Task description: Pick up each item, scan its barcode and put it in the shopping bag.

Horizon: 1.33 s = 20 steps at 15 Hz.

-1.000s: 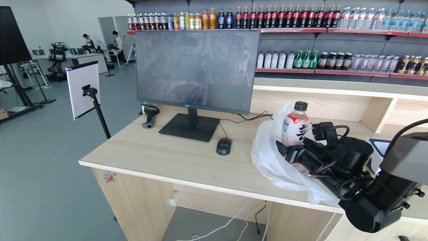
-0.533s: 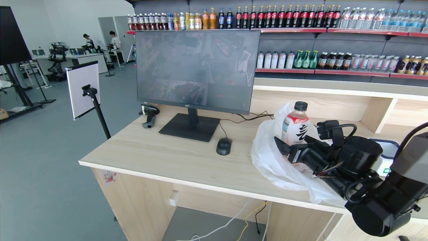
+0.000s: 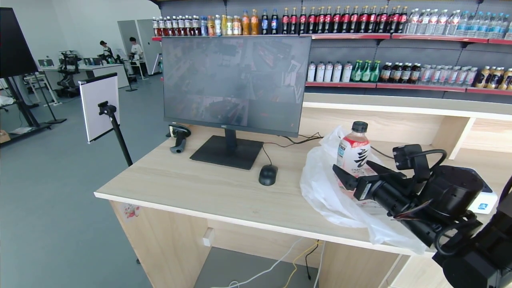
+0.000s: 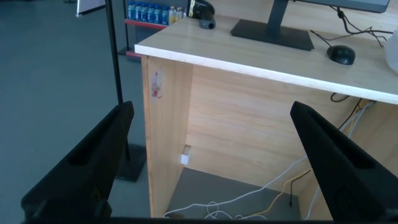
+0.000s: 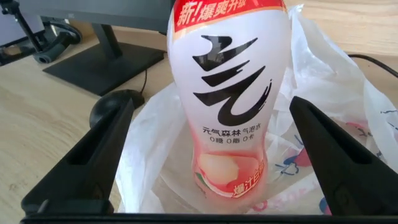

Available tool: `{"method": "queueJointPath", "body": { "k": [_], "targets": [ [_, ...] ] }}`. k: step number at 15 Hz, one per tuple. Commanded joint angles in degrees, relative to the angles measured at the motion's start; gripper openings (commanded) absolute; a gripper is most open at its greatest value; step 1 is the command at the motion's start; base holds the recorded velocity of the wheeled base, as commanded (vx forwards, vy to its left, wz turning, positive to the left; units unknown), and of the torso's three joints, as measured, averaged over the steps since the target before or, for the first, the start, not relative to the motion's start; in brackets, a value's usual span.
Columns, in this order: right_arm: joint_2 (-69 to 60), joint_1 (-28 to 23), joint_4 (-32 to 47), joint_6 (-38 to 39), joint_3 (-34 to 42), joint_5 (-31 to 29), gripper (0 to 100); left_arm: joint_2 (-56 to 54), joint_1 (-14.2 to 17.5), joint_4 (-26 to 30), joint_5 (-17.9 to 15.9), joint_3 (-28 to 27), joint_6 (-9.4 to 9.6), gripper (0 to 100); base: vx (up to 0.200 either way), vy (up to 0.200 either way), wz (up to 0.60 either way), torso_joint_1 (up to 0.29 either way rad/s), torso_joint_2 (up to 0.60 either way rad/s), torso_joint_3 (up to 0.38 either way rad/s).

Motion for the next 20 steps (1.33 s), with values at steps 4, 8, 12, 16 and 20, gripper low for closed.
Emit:
{"method": "queueJointPath", "body": {
  "k": [4, 8, 12, 16, 20],
  "targets": [
    [-2.78, 1.45, -0.06, 0.15, 0.87, 0.02, 100, 0.0, -0.01, -0.02, 0.06, 0.0, -0.04, 100, -0.15, 0.0, 0.0, 0.005, 0.0, 0.002],
    [-2.78, 6.9, -0.06, 1.21, 0.52, 0.02, 100, 0.0, -0.01, -0.02, 0.06, 0.0, -0.04, 100, -0.15, 0.0, 0.0, 0.001, 0.0, -0.001],
    [-3.83, 3.3, -0.06, 1.3, 1.4, 0.02, 100, 0.0, -0.01, 0.07, -0.03, 0.0, 0.04, 100, 0.0, 0.0, -0.15, 0.003, 0.0, 0.001],
    [-5.41, 2.77, -0.06, 1.3, 3.34, 0.02, 100, 0.0, 0.07, 0.16, 0.06, 0.0, 0.04, 100, 0.0, 0.0, -0.6, 0.01, 0.01, 0.0],
    [-5.77, 2.77, -0.06, 1.3, 2.9, 0.02, 100, 0.0, 0.07, 0.16, 0.06, 0.0, -0.13, 100, 0.0, -0.1, -0.3, 0.006, 0.0, 0.006]
  ]
}}
